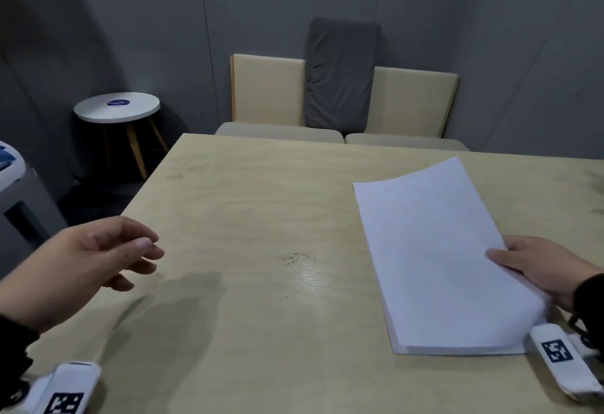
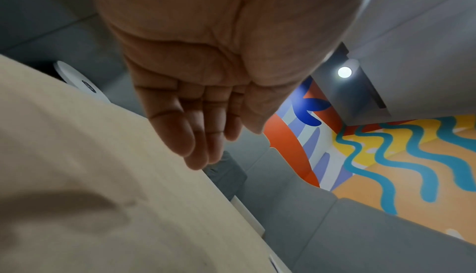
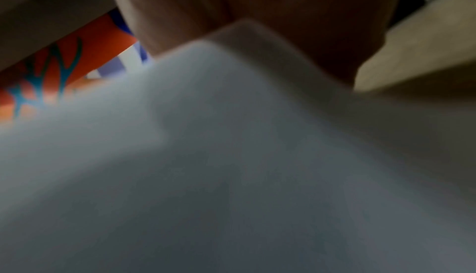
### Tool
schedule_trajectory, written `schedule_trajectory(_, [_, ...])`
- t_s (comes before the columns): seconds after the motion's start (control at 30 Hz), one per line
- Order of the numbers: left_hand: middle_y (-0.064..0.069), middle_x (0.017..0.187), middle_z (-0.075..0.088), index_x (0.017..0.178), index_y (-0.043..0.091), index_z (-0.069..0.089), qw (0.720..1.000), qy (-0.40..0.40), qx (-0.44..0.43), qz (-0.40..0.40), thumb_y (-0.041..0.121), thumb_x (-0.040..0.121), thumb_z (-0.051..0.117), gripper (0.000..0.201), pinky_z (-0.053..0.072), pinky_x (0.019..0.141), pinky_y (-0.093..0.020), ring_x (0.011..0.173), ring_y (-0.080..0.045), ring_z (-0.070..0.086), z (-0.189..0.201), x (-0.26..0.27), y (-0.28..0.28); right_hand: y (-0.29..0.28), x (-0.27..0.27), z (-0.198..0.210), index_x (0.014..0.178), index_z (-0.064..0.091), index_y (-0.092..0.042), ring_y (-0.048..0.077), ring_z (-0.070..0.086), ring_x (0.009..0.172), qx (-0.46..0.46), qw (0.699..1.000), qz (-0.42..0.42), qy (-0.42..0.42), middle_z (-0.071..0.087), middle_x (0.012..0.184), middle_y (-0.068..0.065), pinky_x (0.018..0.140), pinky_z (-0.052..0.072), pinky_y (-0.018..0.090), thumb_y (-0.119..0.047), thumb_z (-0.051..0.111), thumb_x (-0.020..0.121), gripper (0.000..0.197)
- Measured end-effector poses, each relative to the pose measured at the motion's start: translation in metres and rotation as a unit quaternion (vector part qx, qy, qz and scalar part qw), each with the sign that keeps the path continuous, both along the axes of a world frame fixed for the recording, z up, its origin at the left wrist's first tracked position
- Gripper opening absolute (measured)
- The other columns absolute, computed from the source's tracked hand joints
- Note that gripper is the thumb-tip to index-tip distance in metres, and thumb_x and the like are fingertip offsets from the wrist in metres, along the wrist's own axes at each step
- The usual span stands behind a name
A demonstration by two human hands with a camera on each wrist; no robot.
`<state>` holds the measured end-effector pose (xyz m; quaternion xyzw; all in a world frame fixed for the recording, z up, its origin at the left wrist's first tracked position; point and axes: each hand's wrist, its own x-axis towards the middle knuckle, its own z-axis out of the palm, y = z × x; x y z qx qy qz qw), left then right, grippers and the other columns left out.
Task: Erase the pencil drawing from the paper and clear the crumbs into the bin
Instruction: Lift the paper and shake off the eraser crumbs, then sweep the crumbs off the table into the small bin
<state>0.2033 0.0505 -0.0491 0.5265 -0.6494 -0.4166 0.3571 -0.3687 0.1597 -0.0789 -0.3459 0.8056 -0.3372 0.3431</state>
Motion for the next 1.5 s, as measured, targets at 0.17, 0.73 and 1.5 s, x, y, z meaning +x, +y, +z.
schedule_trajectory(0.17, [0.001,0.088,0.078,0.094,0.034,0.073,1.000,-0.022,-0.013,0.001,0.094,0.034,0.066,0.085,0.057,0.066,-0.037,0.078,-0.018,0.075,-0.009,0.013,0.005,0.000,-0.001,0.002,0.078,0.067,-0.010,0.023,0.063,0.071,0.064,0.964,0.032,0.258,0.071,0.079,0.007,0.062,0.042,0.033,-0.022,0.071,0.089,0.017])
schedule_trajectory(0.73, [-0.004,0.091,0.078,0.083,0.023,0.074,1.000,-0.009,0.008,0.020,0.014,0.097,0.062,0.020,0.053,0.071,-0.038,0.090,-0.030,0.072,-0.006,0.068,0.034,0.034,0.197,0.071,0.120,0.061,-0.032,0.002,0.060,0.107,-0.048,0.951,0.238,0.193,0.065,0.113,-0.013,0.100,0.048,0.032,-0.042,0.064,0.091,0.031])
schedule_trajectory(1.5, [-0.006,0.072,0.063,0.079,0.014,0.058,0.934,0.037,0.200,0.295,0.010,0.100,0.056,0.021,0.041,0.039,-0.018,0.054,-0.013,0.054,-0.237,0.249,0.010,-0.070,0.507,0.031,0.095,0.048,-0.031,0.004,0.057,0.077,0.040,0.683,0.648,0.336,0.059,0.088,-0.025,0.060,0.046,0.022,-0.064,0.033,0.082,0.038])
